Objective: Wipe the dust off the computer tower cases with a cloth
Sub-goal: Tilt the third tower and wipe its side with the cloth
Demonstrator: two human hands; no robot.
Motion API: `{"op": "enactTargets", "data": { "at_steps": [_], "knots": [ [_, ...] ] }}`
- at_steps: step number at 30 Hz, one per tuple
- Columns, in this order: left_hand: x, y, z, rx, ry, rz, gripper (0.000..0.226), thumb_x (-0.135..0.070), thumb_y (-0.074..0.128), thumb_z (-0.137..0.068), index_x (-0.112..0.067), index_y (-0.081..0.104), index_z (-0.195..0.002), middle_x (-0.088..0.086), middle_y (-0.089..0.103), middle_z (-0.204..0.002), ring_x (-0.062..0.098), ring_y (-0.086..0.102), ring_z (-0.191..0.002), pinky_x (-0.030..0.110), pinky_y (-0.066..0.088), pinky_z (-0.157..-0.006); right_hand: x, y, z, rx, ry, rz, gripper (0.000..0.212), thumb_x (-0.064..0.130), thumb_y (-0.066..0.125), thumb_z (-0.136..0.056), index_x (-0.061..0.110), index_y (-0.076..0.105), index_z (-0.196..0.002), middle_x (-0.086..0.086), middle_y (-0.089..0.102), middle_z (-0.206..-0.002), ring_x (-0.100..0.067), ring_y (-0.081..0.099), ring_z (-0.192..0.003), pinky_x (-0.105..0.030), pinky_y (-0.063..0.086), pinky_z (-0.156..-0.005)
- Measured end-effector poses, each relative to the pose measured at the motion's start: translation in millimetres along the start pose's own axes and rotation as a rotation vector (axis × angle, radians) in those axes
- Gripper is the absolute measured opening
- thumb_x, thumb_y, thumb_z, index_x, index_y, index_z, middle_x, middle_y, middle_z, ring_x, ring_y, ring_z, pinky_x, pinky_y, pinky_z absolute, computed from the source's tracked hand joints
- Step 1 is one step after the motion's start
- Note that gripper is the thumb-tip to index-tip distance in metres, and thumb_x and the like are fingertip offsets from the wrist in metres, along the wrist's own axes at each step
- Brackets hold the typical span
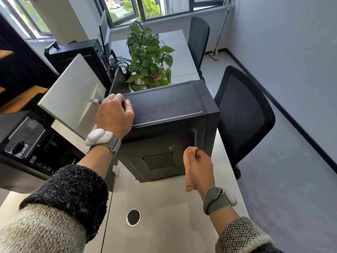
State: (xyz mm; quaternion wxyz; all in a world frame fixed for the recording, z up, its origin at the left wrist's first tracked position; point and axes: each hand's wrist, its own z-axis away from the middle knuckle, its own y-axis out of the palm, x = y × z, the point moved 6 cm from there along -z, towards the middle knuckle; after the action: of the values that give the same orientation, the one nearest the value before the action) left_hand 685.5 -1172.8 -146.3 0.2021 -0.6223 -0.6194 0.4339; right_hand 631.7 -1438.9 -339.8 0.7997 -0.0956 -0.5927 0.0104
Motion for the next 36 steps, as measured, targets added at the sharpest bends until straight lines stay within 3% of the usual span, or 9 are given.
{"op": "enactTargets", "data": {
  "at_steps": [6, 9, 13, 17, 20, 25, 31, 33, 36],
  "knots": [
    [1.0, -1.2, -2.1, 0.010, -0.004, 0.006, 0.026, -0.032, 0.051, -0.103, -0.013, 0.062, -0.090, 0.002, 0.056, -0.087, 0.022, 0.055, -0.081, 0.038, 0.052, -0.072, 45.4, 5.0, 10.5, -0.022, -0.208, -0.025, 0.025, 0.045, 0.053, -0.108, 0.022, 0.061, -0.100, 0.008, 0.067, -0.091, -0.010, 0.066, -0.086, -0.023, 0.055, -0.075],
    [-0.7, -2.8, -0.6, 0.008, -0.005, 0.007, 0.025, -0.032, 0.051, -0.103, -0.013, 0.061, -0.089, 0.002, 0.057, -0.087, 0.022, 0.054, -0.080, 0.038, 0.050, -0.071, 15.4, 9.2, 6.2, -0.003, -0.097, -0.030, 0.026, 0.046, 0.054, -0.107, 0.021, 0.062, -0.103, 0.006, 0.068, -0.095, -0.014, 0.068, -0.092, -0.032, 0.057, -0.082],
    [-1.4, -2.5, 1.3, 0.015, 0.000, 0.021, 0.026, -0.031, 0.051, -0.103, -0.012, 0.063, -0.091, 0.003, 0.058, -0.089, 0.021, 0.054, -0.081, 0.038, 0.051, -0.072, 2.0, 5.6, 2.6, -0.019, 0.033, -0.037, 0.033, 0.049, 0.058, -0.103, 0.020, 0.067, -0.092, -0.003, 0.074, -0.090, -0.026, 0.072, -0.089, -0.050, 0.061, -0.087],
    [-1.7, -4.4, -0.5, 0.016, 0.003, 0.035, 0.027, -0.032, 0.050, -0.103, -0.011, 0.064, -0.092, 0.006, 0.061, -0.090, 0.024, 0.056, -0.082, 0.041, 0.053, -0.073, 33.9, 4.8, 5.4, -0.028, -0.115, -0.086, 0.028, 0.051, 0.058, -0.104, 0.026, 0.065, -0.092, 0.005, 0.072, -0.091, -0.018, 0.072, -0.088, -0.038, 0.061, -0.079],
    [-2.6, -6.2, 0.2, 0.016, -0.001, 0.031, 0.027, -0.031, 0.051, -0.104, -0.011, 0.064, -0.094, 0.006, 0.061, -0.091, 0.023, 0.057, -0.082, 0.041, 0.054, -0.073, 26.2, 7.5, 8.5, -0.013, -0.116, -0.067, 0.027, 0.047, 0.057, -0.106, 0.023, 0.066, -0.098, 0.005, 0.071, -0.093, -0.016, 0.070, -0.091, -0.032, 0.058, -0.079],
    [-4.3, -7.0, 1.9, 0.014, -0.001, 0.025, 0.026, -0.031, 0.052, -0.104, -0.010, 0.066, -0.096, 0.007, 0.063, -0.094, 0.022, 0.057, -0.084, 0.037, 0.053, -0.073, -3.1, 15.4, 5.6, 0.042, 0.101, -0.120, 0.031, 0.052, 0.059, -0.099, 0.024, 0.072, -0.098, 0.000, 0.077, -0.095, -0.024, 0.076, -0.093, -0.052, 0.061, -0.093],
    [-4.3, -7.5, 0.6, 0.015, 0.000, 0.028, 0.027, -0.032, 0.052, -0.104, -0.011, 0.065, -0.096, 0.006, 0.062, -0.093, 0.023, 0.058, -0.084, 0.041, 0.056, -0.075, 36.2, 14.5, 10.0, 0.029, -0.093, -0.152, 0.028, 0.047, 0.058, -0.106, 0.021, 0.068, -0.103, 0.004, 0.072, -0.095, -0.016, 0.071, -0.090, -0.031, 0.060, -0.077],
    [-4.3, -8.2, 1.0, 0.012, 0.000, 0.031, 0.026, -0.032, 0.052, -0.104, -0.011, 0.066, -0.097, 0.006, 0.062, -0.094, 0.022, 0.058, -0.084, 0.041, 0.057, -0.075, 23.2, 17.0, 10.9, 0.045, -0.055, -0.124, 0.028, 0.046, 0.057, -0.106, 0.020, 0.070, -0.108, 0.004, 0.073, -0.098, -0.014, 0.071, -0.093, -0.027, 0.057, -0.077],
    [-3.3, -7.3, 2.3, 0.017, -0.003, 0.033, 0.026, -0.033, 0.052, -0.104, -0.011, 0.065, -0.097, 0.006, 0.062, -0.094, 0.022, 0.058, -0.085, 0.041, 0.057, -0.076, -1.0, 21.2, 11.8, 0.082, 0.131, -0.157, 0.030, 0.044, 0.059, -0.105, 0.018, 0.073, -0.111, -0.003, 0.077, -0.097, -0.024, 0.075, -0.095, -0.039, 0.062, -0.085]
  ]
}}
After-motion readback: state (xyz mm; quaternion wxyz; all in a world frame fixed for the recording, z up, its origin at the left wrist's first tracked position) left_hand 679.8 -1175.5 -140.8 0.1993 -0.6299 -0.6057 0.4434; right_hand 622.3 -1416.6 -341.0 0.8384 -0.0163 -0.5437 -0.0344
